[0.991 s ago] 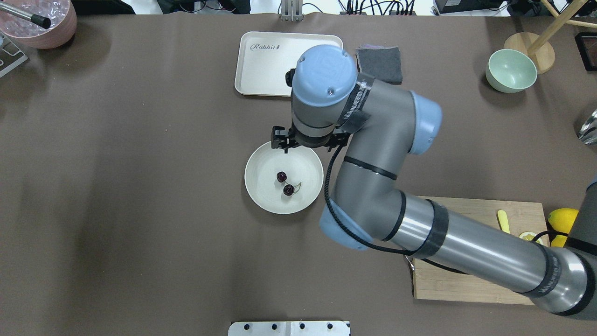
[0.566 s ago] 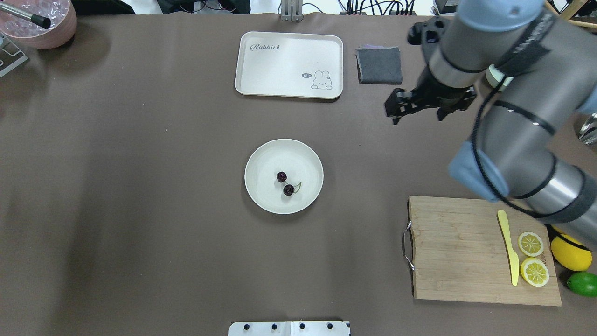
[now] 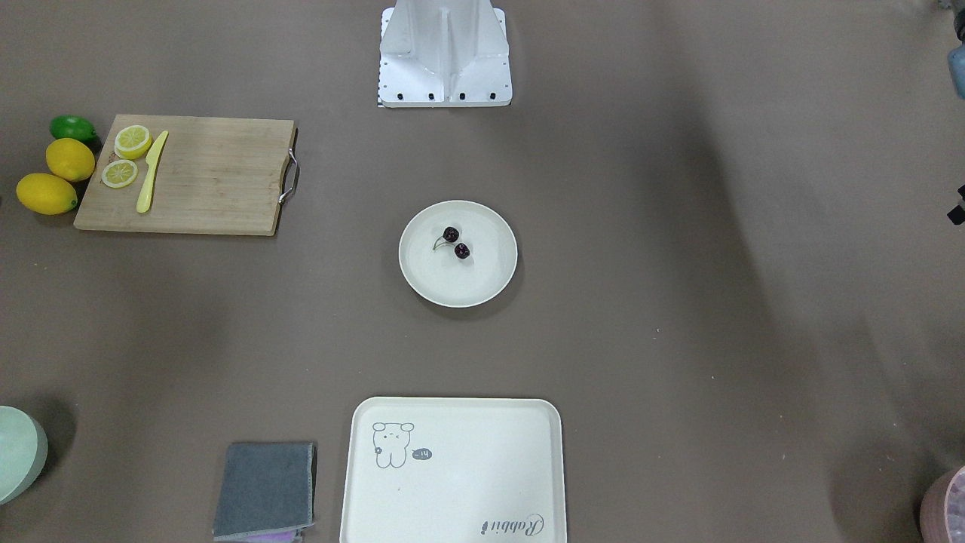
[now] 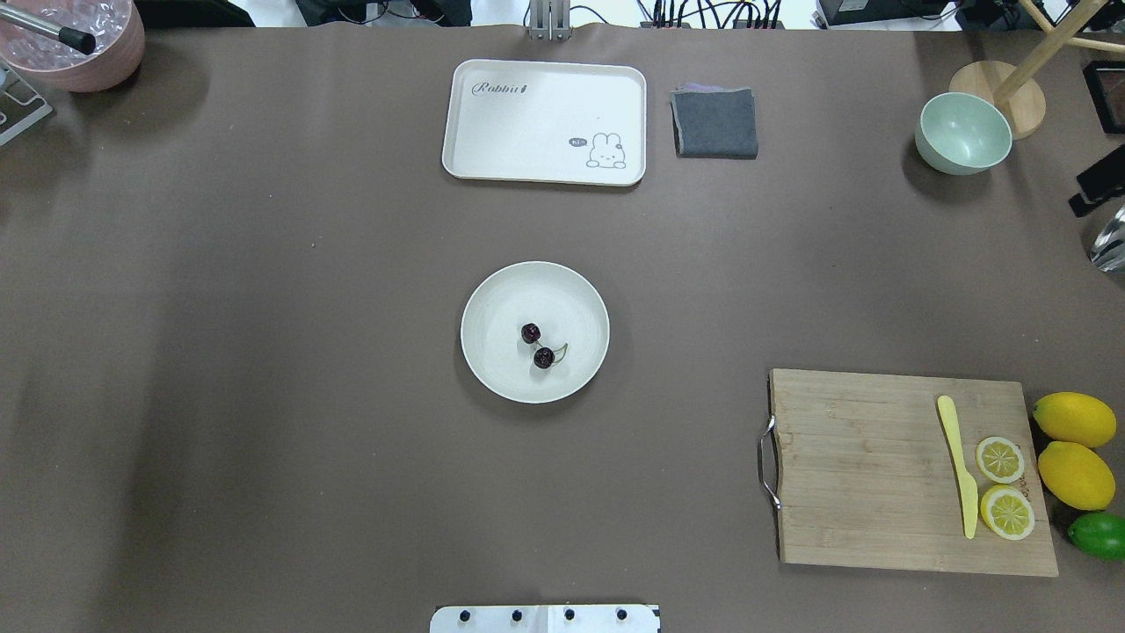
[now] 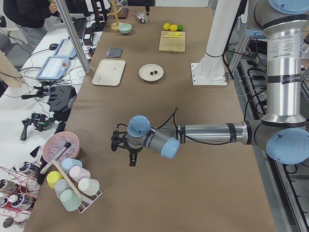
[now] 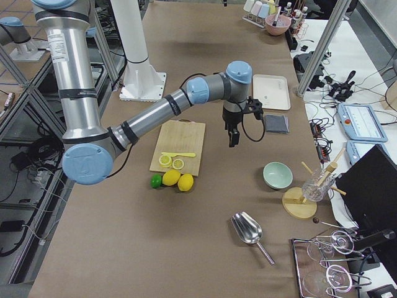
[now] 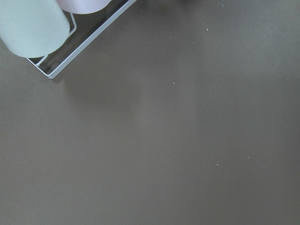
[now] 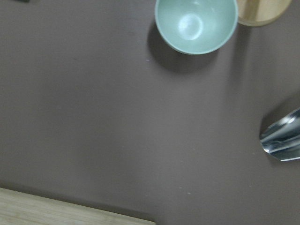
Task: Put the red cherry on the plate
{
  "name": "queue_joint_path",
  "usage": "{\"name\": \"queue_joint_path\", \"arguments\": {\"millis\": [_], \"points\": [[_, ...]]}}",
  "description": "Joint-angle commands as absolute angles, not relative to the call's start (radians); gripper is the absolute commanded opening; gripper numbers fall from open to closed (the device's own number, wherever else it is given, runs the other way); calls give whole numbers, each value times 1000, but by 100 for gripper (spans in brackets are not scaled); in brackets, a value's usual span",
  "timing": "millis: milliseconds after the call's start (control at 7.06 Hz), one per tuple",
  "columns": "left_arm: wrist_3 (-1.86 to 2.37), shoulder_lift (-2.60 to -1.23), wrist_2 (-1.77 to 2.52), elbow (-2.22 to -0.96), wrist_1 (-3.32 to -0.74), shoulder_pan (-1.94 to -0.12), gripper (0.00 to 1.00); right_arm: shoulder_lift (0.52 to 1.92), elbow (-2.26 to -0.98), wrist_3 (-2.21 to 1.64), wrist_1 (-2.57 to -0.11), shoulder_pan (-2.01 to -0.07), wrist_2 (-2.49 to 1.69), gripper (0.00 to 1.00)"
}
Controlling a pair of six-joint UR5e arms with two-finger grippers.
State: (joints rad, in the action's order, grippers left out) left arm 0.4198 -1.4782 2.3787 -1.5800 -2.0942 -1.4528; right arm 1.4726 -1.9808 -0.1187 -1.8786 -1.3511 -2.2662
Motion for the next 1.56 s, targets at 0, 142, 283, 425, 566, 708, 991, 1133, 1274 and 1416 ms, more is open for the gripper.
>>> {"name": "queue_joint_path", "arguments": {"millis": [0, 142, 283, 425, 566, 708, 991, 1133, 1274, 1416], "points": [[420, -1480, 2428, -1580, -2092, -1471, 98, 1595, -1881, 158, -1868, -1530, -2289, 100], [420, -1477, 2445, -1585, -2094, -1476, 98, 1638, -1841, 225, -1852, -1583, -2287, 100], [420, -1468, 2465, -1601, -2094, -1498, 98, 1661, -1804, 229, -1814, -1623, -2308, 100], [420, -1445, 2470, -1608, -2094, -1506, 98, 1675, -1760, 230, -1763, -1631, -2325, 100], [420, -1440, 2470, -1609, -2094, -1508, 98, 1687, -1723, 219, -1715, -1632, -2324, 100], [420, -1439, 2470, -1608, -2094, -1517, 98, 1686, -1709, 218, -1709, -1632, -2322, 100], [404, -1475, 2435, -1638, -1955, -1523, 98, 1686, -1709, 209, -1709, -1638, -2325, 100], [302, -1523, 2374, -1643, -1828, -1543, 98, 1686, -1709, 209, -1709, -1638, -2326, 100], [182, -1590, 2338, -1644, -1672, -1589, 98, 1687, -1710, 210, -1709, -1640, -2327, 100], [66, -1620, 2286, -1644, -1593, -1610, 98, 1687, -1712, 209, -1710, -1641, -2332, 100]]}}
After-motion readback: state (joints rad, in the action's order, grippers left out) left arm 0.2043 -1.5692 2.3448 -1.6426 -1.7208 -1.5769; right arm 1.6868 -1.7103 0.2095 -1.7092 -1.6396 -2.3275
